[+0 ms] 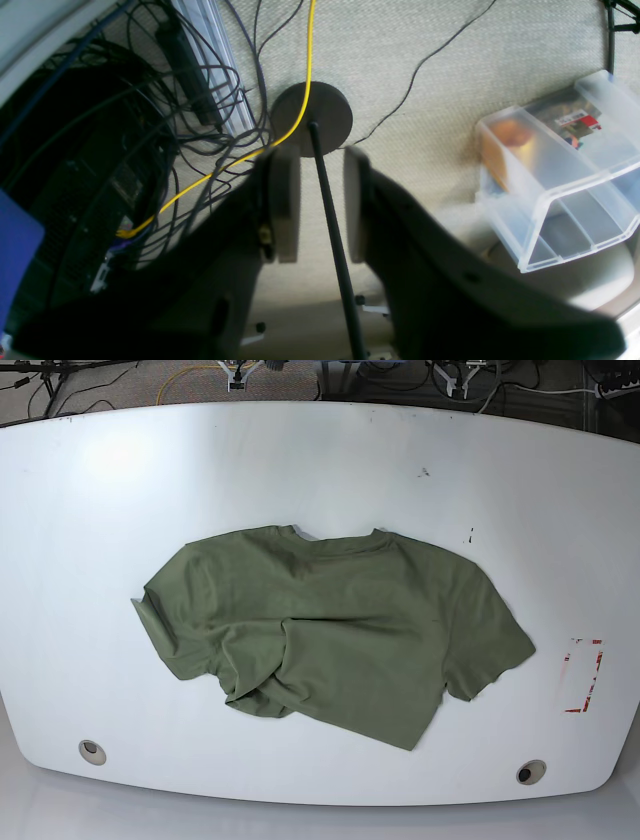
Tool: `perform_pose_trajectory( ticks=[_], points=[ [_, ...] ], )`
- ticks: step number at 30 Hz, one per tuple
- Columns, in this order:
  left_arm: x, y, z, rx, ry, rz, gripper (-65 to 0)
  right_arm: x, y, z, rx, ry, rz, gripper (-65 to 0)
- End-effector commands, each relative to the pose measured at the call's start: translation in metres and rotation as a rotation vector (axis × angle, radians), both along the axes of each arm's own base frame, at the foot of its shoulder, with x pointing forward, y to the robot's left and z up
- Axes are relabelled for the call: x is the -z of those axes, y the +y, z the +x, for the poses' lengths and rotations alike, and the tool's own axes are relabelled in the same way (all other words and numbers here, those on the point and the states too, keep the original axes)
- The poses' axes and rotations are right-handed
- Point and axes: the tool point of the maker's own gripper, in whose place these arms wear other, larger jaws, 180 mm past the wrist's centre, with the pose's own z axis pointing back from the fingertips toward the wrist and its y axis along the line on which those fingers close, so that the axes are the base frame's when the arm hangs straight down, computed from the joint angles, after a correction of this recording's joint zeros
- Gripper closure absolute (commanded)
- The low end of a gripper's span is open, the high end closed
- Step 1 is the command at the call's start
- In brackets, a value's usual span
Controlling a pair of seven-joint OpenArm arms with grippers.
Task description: Fold the T-shirt properly
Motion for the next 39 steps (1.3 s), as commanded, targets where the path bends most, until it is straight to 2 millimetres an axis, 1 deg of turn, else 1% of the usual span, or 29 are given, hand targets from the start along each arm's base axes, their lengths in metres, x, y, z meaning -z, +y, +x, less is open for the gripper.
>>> perform_pose_trajectory(
  ticks=[1,4,12,14,30,39],
  points=[
    [-0.0004,0.0033,0.0013,0.001,-0.015,0.006,-22.6,-0.0004,-0.0021,-0.0033,-0.003,0.006,-0.006,-14.3],
    [-0.0007,0.0038,0.0057,0.001,-0.036,0.006,-22.6,-0.0004,-0.0034,-0.0033,-0.001,0.005,-0.008,-14.2],
    [-0.0019,0.0063,0.0019,-0.006,-0.050,0.008,-22.5,-0.0004,-0.0037,-0.0020,-0.002,0.001,-0.009,-14.2],
    [-0.0017,0.0026,0.0094,0.010,-0.071,0.001,-22.4,-0.0005,-0.0072,-0.0022,-0.004,0.001,-0.012,-14.2],
    [-0.0014,0.0036,0.0111,0.014,-0.065,0.000,-22.4,-0.0006,-0.0082,-0.0045,0.000,0.001,-0.013,-14.0],
    [-0.0015,0.0014,0.0080,0.018,-0.064,-0.005,-22.2,-0.0008,-0.0082,-0.0057,0.003,0.001,-0.015,-14.1]
  ],
)
